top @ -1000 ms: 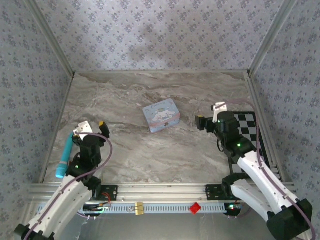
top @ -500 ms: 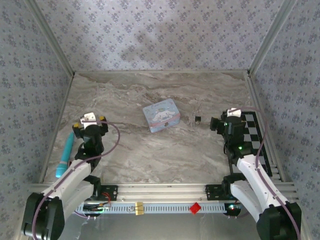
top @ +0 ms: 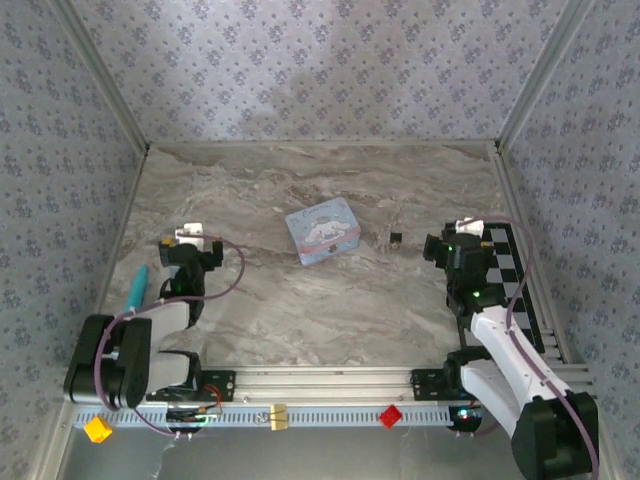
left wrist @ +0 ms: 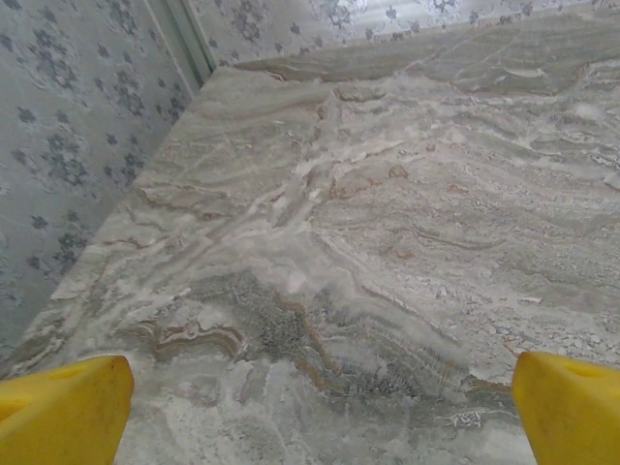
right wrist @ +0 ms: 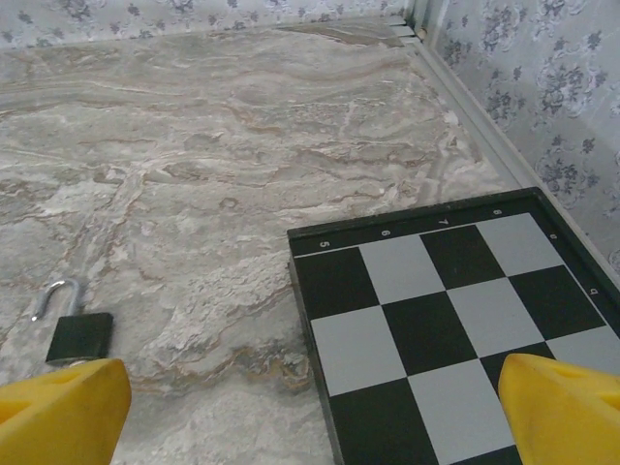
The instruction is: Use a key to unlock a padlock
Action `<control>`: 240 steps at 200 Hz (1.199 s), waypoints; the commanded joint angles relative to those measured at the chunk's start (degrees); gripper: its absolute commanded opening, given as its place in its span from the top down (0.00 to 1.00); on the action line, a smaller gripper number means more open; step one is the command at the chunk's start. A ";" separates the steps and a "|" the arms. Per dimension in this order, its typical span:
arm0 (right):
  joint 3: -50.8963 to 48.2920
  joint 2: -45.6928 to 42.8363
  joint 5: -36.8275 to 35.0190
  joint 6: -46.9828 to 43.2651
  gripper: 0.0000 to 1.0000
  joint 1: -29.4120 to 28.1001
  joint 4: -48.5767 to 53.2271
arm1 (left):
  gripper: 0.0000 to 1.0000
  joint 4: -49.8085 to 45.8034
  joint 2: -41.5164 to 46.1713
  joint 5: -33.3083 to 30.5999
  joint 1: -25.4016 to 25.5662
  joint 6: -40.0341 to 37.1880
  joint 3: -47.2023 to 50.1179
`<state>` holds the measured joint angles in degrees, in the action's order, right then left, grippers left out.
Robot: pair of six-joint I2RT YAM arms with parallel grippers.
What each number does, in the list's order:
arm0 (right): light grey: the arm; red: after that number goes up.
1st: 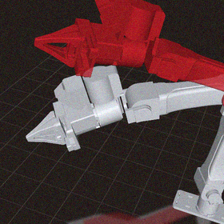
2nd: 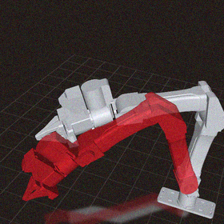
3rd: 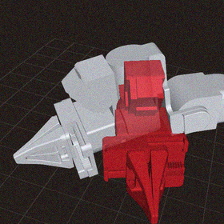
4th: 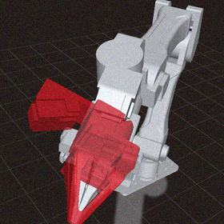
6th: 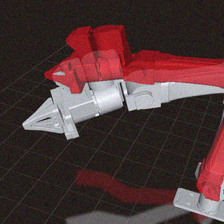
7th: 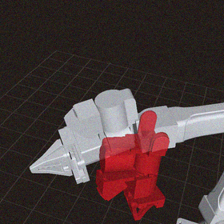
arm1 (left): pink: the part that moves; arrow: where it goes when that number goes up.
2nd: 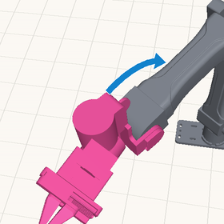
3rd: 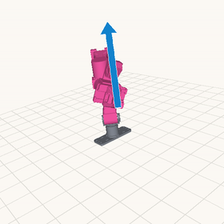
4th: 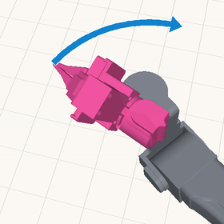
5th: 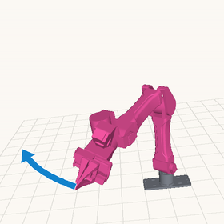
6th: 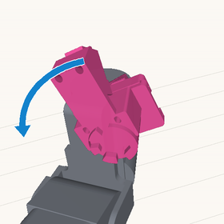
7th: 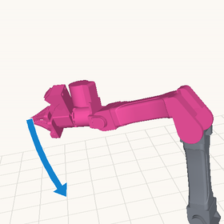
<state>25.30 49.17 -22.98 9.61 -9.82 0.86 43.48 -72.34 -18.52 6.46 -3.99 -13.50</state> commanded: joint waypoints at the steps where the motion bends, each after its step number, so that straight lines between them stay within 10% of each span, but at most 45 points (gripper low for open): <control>1: -0.65 1.79 -3.02 -0.35 0.01 0.64 -5.16 | 0.00 6.44 -2.56 7.60 -0.98 -0.04 -1.82; 50: -0.80 10.06 -4.36 -3.41 0.01 0.90 -11.86 | 0.00 18.45 -16.04 12.77 -2.66 0.43 -2.65; 82: -1.63 15.37 -6.17 -5.59 0.01 0.94 -16.80 | 0.00 1.69 -15.57 16.84 -7.91 5.92 -10.81; 159: -2.31 28.61 -1.16 -16.16 0.01 -0.43 -35.57 | 0.00 2.83 -15.67 16.29 -7.57 5.66 -10.33; 240: -5.26 38.56 20.41 -14.13 0.01 9.19 -52.91 | 0.00 2.75 -15.64 15.97 -7.42 5.57 -10.33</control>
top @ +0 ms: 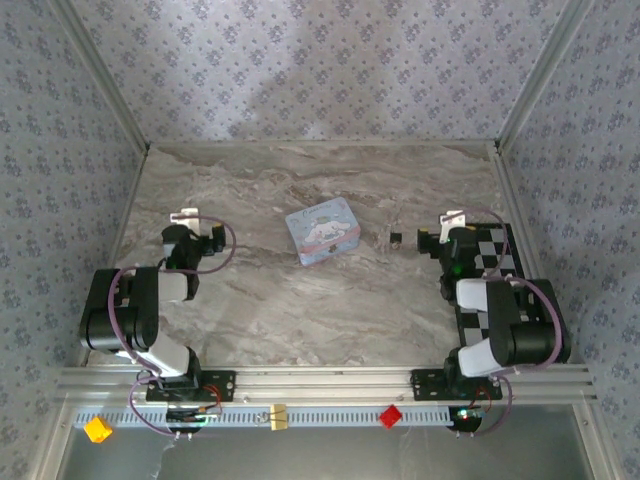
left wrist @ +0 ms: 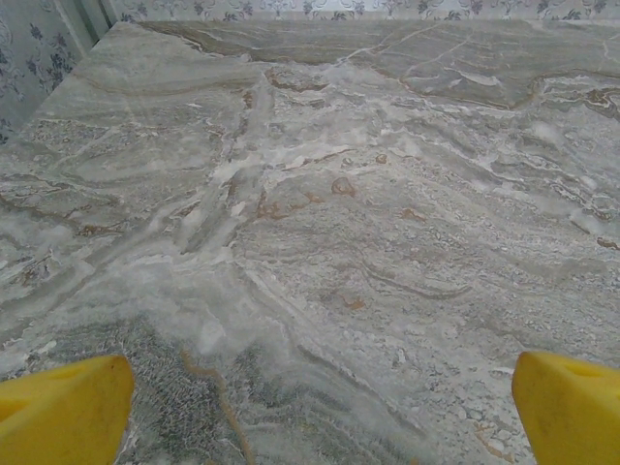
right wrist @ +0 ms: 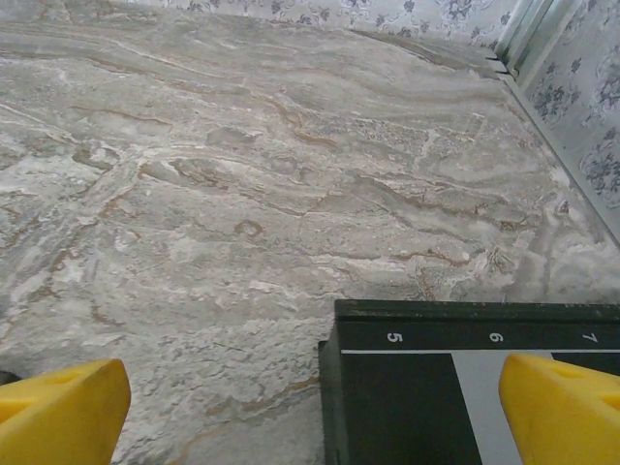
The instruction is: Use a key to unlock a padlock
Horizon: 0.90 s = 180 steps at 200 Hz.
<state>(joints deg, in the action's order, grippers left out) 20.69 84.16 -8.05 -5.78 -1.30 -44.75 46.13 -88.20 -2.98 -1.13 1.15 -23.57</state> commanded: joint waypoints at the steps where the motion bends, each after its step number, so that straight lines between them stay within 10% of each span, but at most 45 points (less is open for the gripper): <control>1: -0.60 3.51 5.28 1.32 0.01 0.67 -7.20 | 0.00 0.10 0.18 0.43 0.16 0.39 -0.29; 180: 1.43 3.20 2.55 4.38 0.01 2.16 -2.55 | 0.00 0.10 0.23 0.43 0.18 0.43 -0.29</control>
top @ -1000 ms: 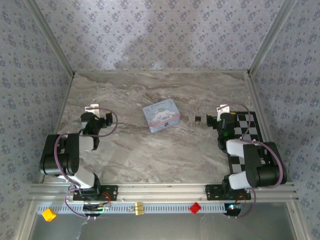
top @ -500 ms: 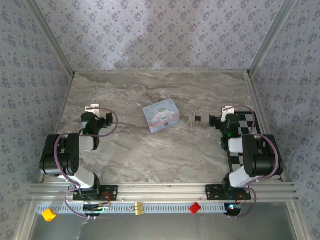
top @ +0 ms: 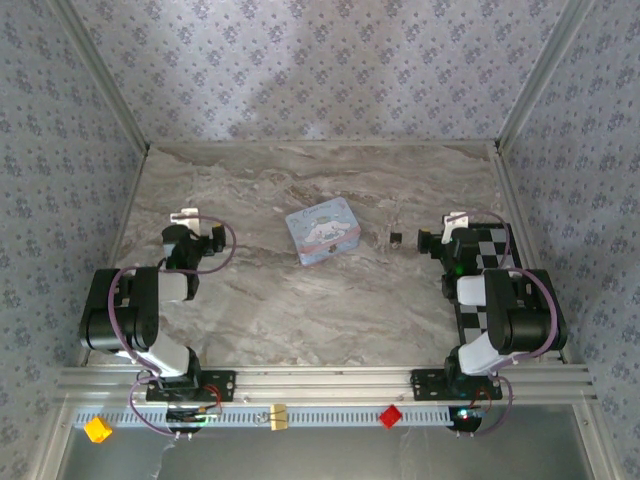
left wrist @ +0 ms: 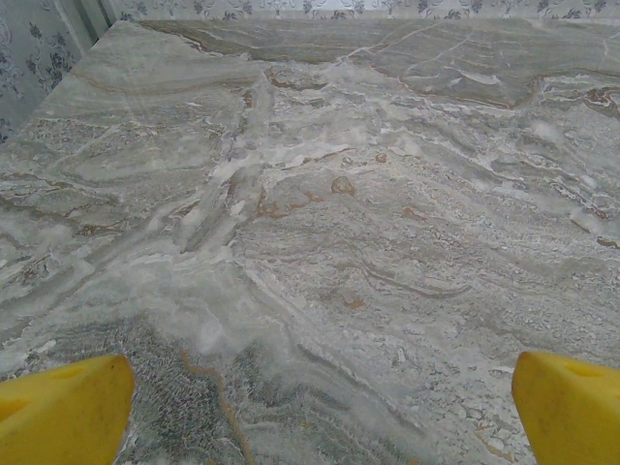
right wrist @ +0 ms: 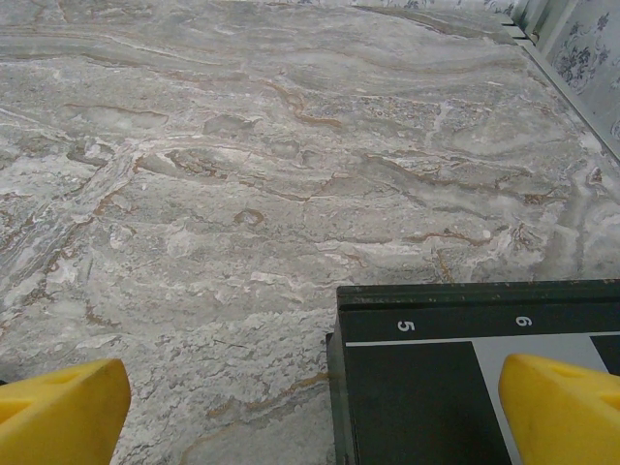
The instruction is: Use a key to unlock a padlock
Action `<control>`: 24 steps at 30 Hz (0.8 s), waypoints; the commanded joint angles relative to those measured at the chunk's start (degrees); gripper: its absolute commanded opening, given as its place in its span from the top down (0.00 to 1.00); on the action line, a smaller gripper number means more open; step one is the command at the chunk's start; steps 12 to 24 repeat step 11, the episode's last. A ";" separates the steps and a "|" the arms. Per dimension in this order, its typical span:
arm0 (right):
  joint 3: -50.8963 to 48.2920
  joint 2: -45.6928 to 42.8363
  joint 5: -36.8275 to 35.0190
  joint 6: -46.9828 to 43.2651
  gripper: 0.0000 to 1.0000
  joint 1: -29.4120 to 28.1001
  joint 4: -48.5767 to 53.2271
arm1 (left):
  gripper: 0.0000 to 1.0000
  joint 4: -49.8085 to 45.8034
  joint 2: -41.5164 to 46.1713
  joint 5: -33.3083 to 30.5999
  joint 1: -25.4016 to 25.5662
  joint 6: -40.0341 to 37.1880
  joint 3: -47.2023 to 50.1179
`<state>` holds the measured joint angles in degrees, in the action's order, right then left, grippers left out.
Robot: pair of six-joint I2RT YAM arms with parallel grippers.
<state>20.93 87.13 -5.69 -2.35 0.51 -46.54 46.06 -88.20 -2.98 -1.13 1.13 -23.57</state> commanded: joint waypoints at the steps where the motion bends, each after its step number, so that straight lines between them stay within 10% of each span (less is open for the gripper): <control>1: 1.21 0.23 0.19 0.94 0.01 0.36 -0.77 | 0.00 0.17 0.18 0.43 0.13 0.46 -0.27; 24: 1.06 0.06 0.19 1.20 0.01 0.64 -0.71 | 0.00 0.17 0.23 0.43 0.19 0.40 -0.33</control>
